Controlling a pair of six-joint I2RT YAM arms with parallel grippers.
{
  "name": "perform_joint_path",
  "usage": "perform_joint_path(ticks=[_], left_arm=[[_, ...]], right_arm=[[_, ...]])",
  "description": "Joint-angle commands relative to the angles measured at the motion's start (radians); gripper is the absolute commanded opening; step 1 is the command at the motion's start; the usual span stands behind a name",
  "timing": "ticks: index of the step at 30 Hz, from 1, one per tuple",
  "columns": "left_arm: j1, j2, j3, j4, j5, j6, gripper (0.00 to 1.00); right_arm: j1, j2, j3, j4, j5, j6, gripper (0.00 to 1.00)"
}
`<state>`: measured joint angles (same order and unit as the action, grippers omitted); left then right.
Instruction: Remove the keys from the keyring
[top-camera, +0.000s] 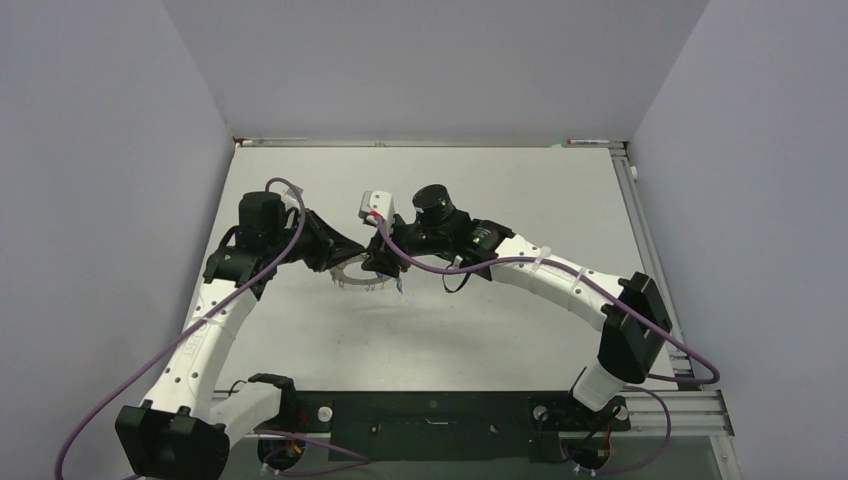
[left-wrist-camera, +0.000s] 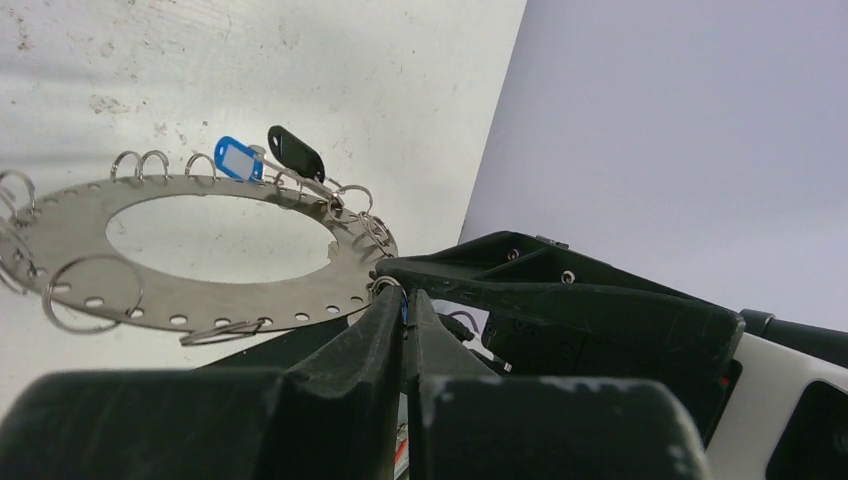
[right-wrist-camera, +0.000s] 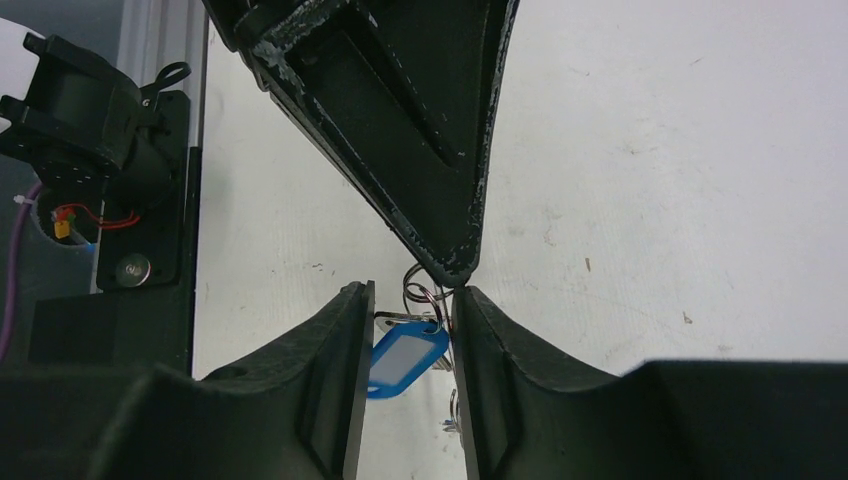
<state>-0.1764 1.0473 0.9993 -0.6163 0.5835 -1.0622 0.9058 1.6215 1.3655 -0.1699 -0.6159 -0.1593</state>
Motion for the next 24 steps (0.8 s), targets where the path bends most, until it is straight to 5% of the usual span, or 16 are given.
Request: perform_joint_path(ticks=[1,8,21,24], left_arm=[[0.006,-0.027,0.004,0.072,0.023,-0.01,0.0],[0.036,-0.027,0.004,0.077,0.058,-0.032,0.0],[0.065,-0.036,-0.027,0.097,0.127,-0.123,0.0],[0.065,-0.043,-0.033,0.103,0.124,-0.115,0.0]], right_arm=[[0.01,-0.005,0.039,0.034,0.004,-0.026,0.3],[-0.001,-0.031,-0.003,0.02,0.025,-0.055,0.06],[-0.018,-0.04,-0.055,-0.009,0.073,-0.138,0.06],[-0.023,-0.042,-0.048,-0.008,0.074,-0.139,0.15]])
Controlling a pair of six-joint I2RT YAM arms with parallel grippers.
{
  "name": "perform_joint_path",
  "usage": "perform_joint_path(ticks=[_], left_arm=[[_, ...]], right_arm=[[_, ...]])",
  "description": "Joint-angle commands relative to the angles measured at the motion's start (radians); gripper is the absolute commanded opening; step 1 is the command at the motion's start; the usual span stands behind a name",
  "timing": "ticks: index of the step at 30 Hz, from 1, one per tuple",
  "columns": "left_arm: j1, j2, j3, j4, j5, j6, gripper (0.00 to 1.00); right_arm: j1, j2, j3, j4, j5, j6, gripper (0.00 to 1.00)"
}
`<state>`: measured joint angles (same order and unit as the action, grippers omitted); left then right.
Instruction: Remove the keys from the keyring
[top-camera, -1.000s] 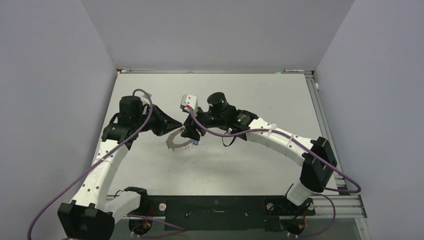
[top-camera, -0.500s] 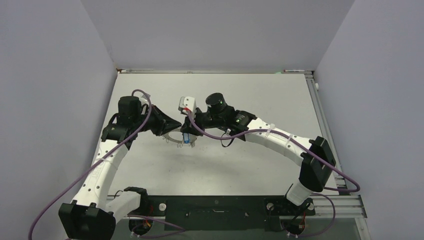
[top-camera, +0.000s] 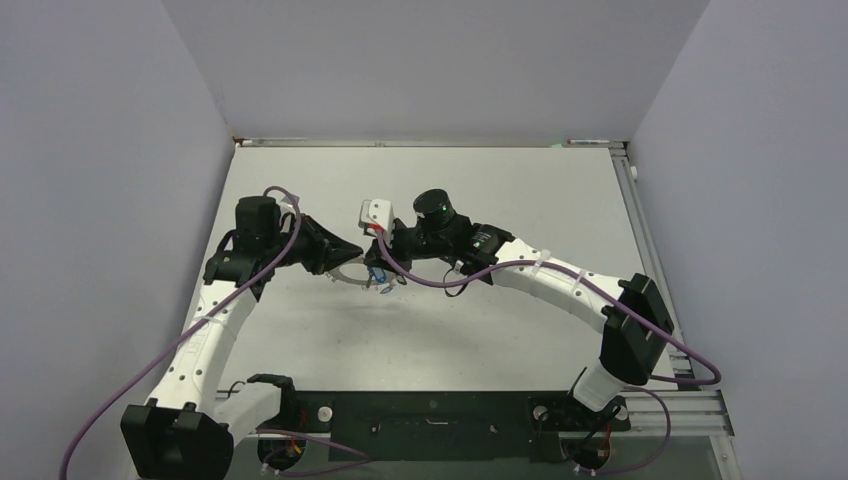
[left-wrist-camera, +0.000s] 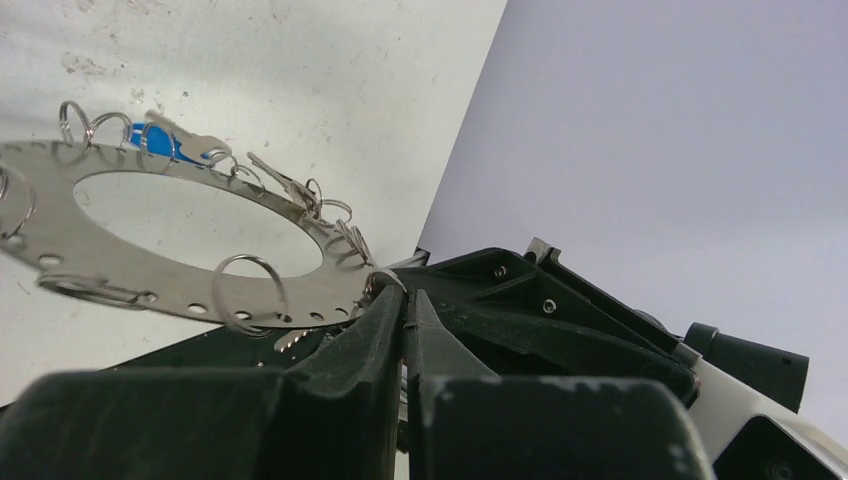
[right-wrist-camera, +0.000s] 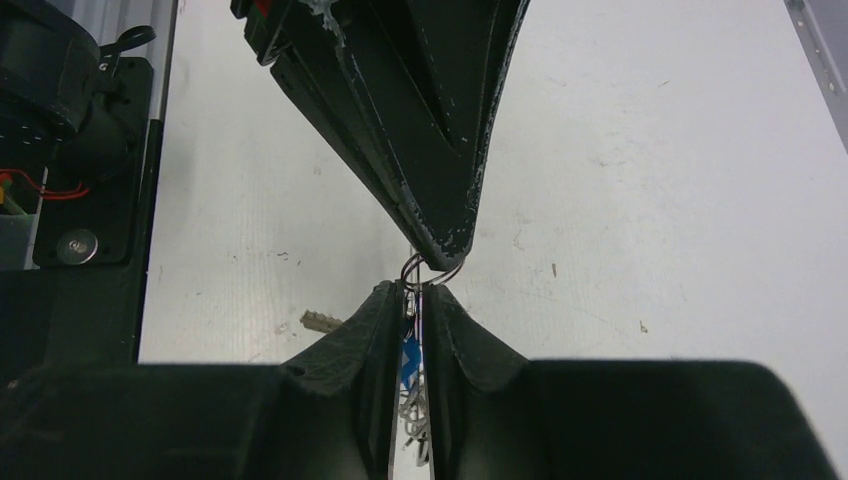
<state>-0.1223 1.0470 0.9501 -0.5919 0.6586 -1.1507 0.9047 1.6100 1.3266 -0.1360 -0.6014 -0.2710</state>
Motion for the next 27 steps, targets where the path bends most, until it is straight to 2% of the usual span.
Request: perform_joint_path(ticks=[1,5,7,14,19,23,24,27], left_arm=[[0.012,-0.043,0.016,0.077,0.043,-0.019,0.0],[0.012,-0.044,0.005,0.078,0.042,-0.006,0.0],[0.012,-0.045,0.001,0.081,0.04,-0.005,0.0],[0.012,-0.047,-0.004,0.104,0.043,-0.012,0.0],[0.018,-0.047,-0.008,0.114,0.048,-0.029,0.0],[0.018,-0.046,-0.011,0.121,0.05,-0.043,0.0],[0.018,-0.045,-0.011,0.12,0.049,-0.044,0.0],[0.018,-0.044,-0.014,0.123,0.05,-0.049,0.0]], right_arm=[[-0.024,-0.029,-0.003,-0.044,0.057,-0.022,0.18],[-0.041,-0.032,0.03,-0.051,0.021,0.006,0.26],[-0.048,-0.035,0.043,-0.058,0.0,0.017,0.27],[-0.046,-0.042,0.034,-0.063,-0.041,0.017,0.21],[-0.045,-0.042,0.03,-0.067,-0.039,0.005,0.06],[-0.043,-0.043,0.034,-0.067,-0.027,0.004,0.05],[-0.044,-0.043,0.036,-0.068,-0.026,0.004,0.1],[-0.04,-0.043,0.042,-0.071,-0.024,0.006,0.33]])
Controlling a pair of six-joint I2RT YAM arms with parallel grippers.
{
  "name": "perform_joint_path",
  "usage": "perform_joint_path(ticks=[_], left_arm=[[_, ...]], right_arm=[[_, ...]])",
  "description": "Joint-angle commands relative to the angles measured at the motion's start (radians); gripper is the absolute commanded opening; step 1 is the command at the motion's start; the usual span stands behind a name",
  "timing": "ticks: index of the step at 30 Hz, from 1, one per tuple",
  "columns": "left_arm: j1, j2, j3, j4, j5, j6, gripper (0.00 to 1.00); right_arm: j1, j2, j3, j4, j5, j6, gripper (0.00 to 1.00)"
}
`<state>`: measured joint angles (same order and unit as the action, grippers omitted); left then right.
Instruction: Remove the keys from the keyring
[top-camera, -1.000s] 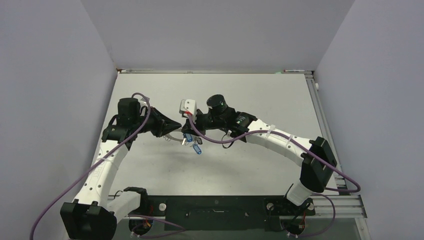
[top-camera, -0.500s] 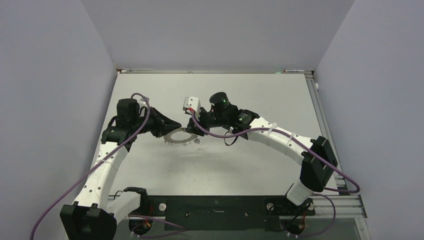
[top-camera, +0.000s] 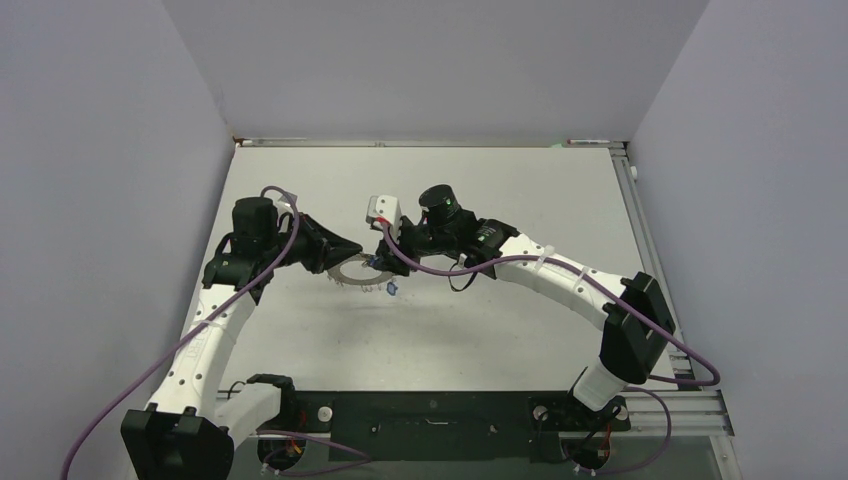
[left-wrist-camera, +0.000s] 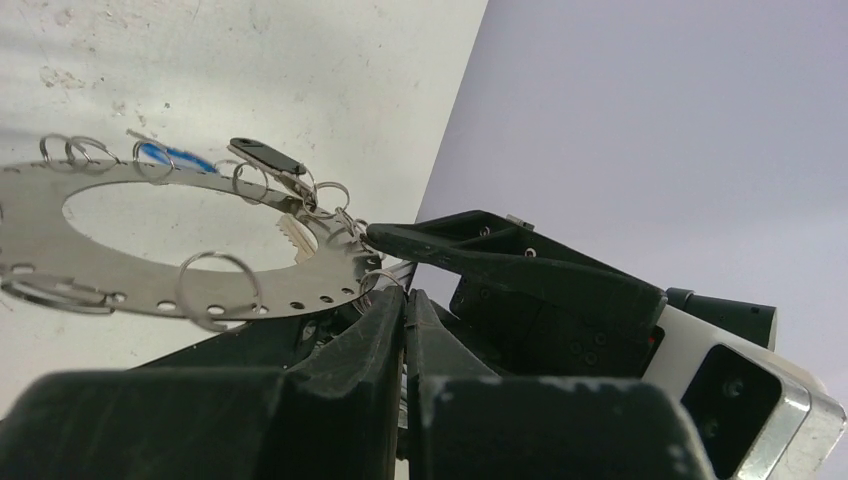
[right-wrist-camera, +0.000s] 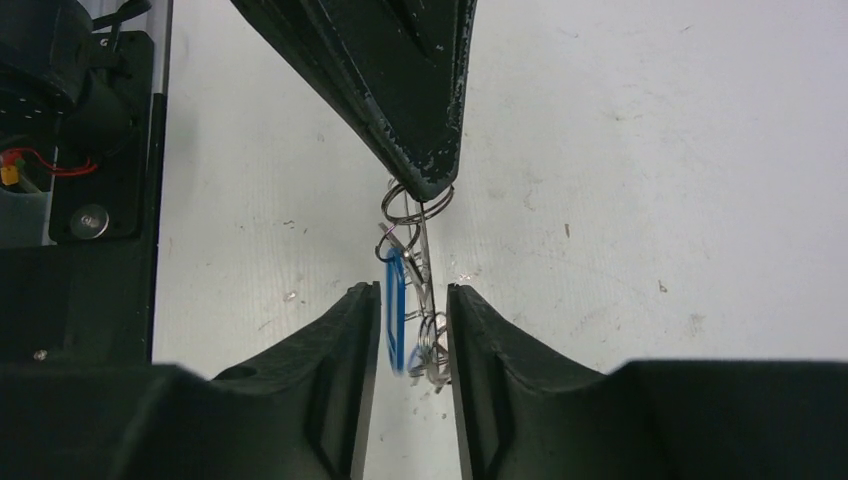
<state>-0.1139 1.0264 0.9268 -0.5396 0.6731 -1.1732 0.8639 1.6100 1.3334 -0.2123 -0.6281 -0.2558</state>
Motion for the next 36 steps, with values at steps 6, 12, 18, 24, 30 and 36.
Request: perform_joint_path(ticks=[6,12,18,24,30,36], left_arm=[[0.011,-0.02,0.007,0.073,0.031,-0.03,0.0],[0.011,-0.014,0.009,0.087,0.028,-0.048,0.0],[0.014,-0.007,0.016,0.095,0.023,-0.077,0.0],[0.026,-0.007,0.004,0.088,0.003,-0.084,0.0],[0.028,0.0,0.0,0.104,0.005,-0.106,0.0],[0.03,0.007,0.001,0.108,0.011,-0.135,0.0]], right_arm=[[0.001,-0.04,0.064,-0.017,0.027,-0.023,0.49],[0.003,-0.046,0.071,-0.039,0.012,-0.013,0.39],[-0.011,-0.062,0.014,0.028,0.014,0.11,0.39],[-0.062,-0.085,0.025,0.016,-0.005,0.133,0.56],[-0.09,-0.09,0.048,0.001,-0.023,0.125,0.54],[-0.033,-0.075,-0.004,0.04,-0.054,0.148,0.39]])
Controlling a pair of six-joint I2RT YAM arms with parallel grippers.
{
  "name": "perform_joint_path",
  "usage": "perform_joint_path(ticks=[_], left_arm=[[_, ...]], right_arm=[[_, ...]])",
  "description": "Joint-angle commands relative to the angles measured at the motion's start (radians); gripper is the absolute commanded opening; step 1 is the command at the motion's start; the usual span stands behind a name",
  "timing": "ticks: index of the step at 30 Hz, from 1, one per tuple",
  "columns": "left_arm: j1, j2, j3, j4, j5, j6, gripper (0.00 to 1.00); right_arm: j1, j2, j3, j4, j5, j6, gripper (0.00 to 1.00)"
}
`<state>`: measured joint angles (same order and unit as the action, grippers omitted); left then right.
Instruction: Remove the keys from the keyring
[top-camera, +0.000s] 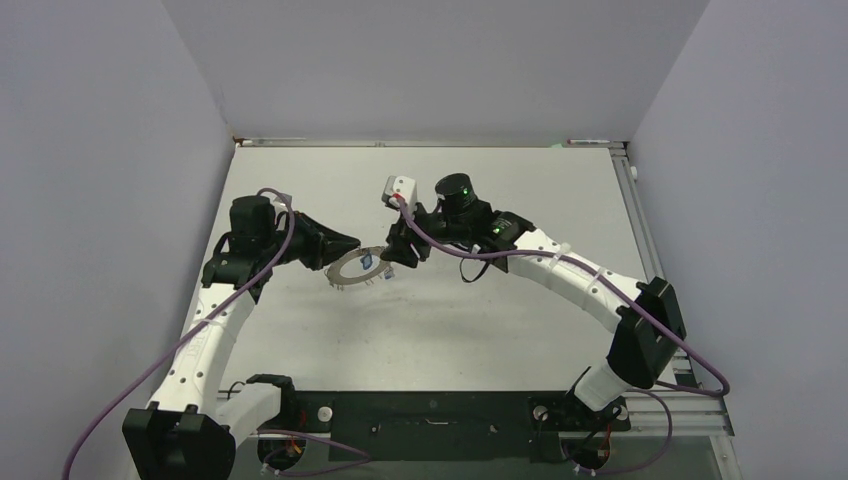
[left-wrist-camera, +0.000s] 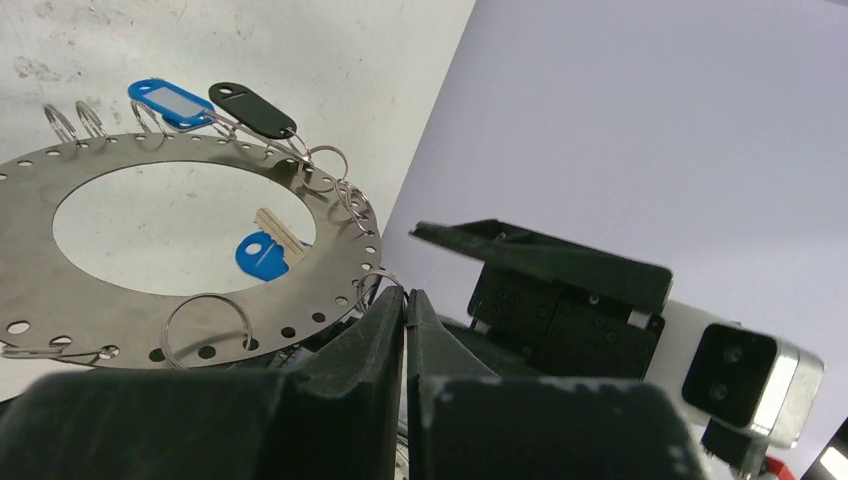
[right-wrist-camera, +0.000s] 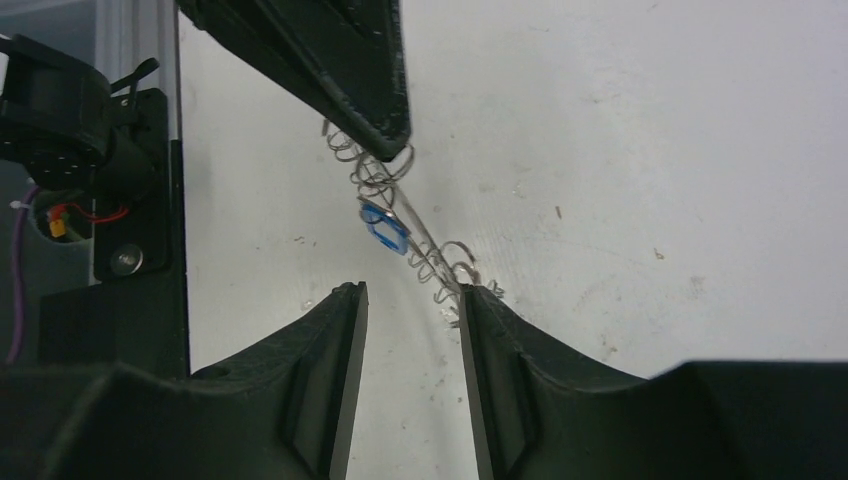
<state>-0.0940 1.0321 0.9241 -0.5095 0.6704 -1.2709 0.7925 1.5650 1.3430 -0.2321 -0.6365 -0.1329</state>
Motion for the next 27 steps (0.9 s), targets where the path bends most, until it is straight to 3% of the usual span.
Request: perform_joint_path(ticks=[1,9,27], left_arm=[[0.01,0.004,0.004,0.082,0.017,-0.044,0.0],[0.01,0.003,-0.016,0.127,0.063,-0.085,0.0],[0.01,-0.013,-0.084,0.211,0.131,-0.156,0.0]], right_arm=[[0.04,-0.027,-0.019,0.071,-0.056,0.037,0.39],[0.045,0.02,-0.061,0.184,-0.078,0.055,0.54],[0.043,0.092,-0.093,0.363,-0.145,0.086,0.55]])
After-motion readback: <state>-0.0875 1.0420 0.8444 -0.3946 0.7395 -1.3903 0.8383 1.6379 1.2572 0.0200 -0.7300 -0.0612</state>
